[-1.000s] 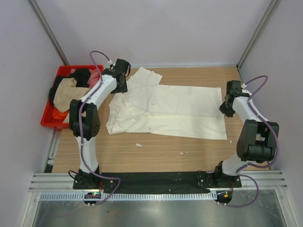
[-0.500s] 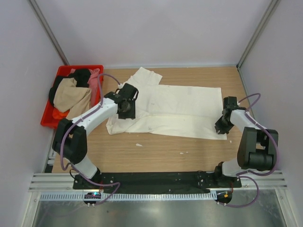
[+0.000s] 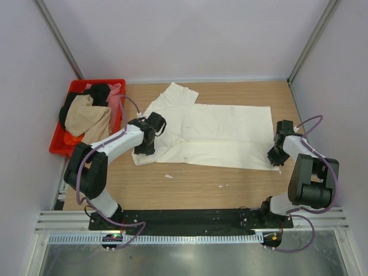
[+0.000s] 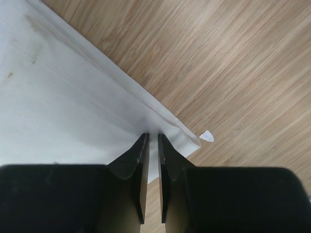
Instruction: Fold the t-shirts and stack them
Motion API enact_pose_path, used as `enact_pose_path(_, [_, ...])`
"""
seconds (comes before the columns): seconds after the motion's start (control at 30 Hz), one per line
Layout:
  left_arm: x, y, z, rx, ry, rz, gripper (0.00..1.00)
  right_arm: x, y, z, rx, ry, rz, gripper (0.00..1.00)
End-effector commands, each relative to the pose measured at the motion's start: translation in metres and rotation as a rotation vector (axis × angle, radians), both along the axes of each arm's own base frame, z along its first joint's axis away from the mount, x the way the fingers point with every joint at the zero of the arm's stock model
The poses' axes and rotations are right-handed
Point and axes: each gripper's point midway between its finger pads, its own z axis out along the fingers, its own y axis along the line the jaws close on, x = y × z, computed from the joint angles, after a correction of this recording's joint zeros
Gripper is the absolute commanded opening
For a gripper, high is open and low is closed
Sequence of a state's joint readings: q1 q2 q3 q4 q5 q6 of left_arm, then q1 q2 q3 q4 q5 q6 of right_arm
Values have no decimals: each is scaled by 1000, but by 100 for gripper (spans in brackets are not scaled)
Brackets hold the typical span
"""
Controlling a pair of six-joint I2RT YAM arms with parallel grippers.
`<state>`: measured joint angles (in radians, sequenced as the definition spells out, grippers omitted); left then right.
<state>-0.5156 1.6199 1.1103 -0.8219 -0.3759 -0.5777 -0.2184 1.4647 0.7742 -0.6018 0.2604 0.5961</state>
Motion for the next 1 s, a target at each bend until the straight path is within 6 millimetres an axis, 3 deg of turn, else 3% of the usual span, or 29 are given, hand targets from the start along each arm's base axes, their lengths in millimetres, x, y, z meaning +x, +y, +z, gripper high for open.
enact_pose_path(0.0, [14, 24, 5, 157, -34, 56, 39, 1, -22, 6, -103, 4, -27, 18])
enact_pose_path(0.23, [33, 19, 15, 188, -41, 71, 39, 2, -35, 21, -130, -39, -82, 18])
enact_pose_path(0.37, [36, 5, 36, 0, -83, 56, 47, 18, -21, 41, -56, -122, -40, 18])
enact_pose_path(0.4, [38, 13, 36, -40, -79, 86, 48, 25, -15, 47, -24, -160, -22, 19])
enact_pose_path(0.47, [36, 7, 32, -172, -45, 93, 50, 31, -10, 51, -8, -188, -13, 19])
enact_pose_path(0.5, [32, 14, 26, -221, -20, 120, 50, 35, -6, 51, 14, -201, -5, 19])
enact_pose_path(0.63, [16, -2, 19, -365, 32, 89, 50, 37, -2, 42, 45, -189, 0, 19])
enact_pose_path(0.83, [-4, -6, -5, -392, 92, 89, 50, 31, -6, 18, 29, -126, -2, 19])
enact_pose_path(0.97, [-4, -7, -18, -395, 108, 99, 41, 26, -17, 10, -12, -85, -20, 19])
